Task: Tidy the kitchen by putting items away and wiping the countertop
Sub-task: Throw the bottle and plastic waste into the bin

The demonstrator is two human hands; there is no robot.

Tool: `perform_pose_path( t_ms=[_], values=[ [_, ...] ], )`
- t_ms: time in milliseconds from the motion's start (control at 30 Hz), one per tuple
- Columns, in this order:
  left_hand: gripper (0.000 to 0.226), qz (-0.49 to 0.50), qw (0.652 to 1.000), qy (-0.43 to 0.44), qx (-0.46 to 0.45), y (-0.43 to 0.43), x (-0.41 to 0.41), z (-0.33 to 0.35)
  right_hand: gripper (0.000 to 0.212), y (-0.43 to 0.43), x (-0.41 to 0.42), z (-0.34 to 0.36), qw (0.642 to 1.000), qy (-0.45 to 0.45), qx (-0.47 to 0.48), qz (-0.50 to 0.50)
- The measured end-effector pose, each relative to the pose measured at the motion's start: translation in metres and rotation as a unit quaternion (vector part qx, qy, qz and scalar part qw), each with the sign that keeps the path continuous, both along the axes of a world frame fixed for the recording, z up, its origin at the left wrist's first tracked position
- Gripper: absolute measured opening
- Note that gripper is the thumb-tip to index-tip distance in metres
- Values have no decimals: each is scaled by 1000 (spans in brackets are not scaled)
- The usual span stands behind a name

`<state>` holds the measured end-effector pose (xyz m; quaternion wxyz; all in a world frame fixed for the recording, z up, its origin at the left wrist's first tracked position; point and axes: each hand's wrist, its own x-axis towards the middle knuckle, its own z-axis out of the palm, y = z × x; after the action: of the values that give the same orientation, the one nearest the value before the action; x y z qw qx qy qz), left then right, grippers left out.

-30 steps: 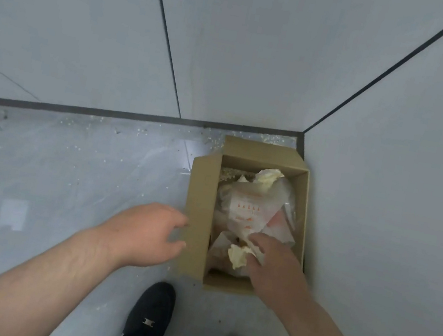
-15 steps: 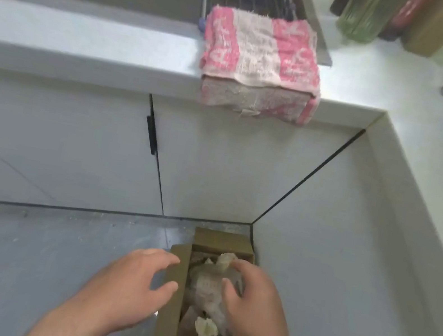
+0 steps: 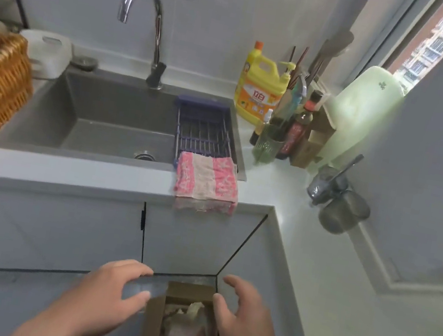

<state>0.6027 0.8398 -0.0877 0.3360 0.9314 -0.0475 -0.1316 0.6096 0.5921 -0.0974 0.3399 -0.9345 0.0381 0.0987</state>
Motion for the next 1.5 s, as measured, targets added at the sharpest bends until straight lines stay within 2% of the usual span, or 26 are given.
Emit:
perform_pose_path(
  t_ms=[267,500,767,1000,1500],
  values=[
    [23,-61,997,-43,20,10,-15,77,37,5,-37,82,999,-25,12,-20],
    [23,-99,992,-80,8,17,-18,99,42,-2,-63,124,999,-41,-12,-22],
    [21,-73,993,-91,-4,25,-14,110,40,0,-64,132,997,-56,19,-43],
    [21,-57,995,-84,23,17,-9,119,42,-11,-41,129,998,-50,36,-14],
    [35,14,988,-118,97,-28,23,147,40,-57,28,158,992,-96,54,67]
  ],
)
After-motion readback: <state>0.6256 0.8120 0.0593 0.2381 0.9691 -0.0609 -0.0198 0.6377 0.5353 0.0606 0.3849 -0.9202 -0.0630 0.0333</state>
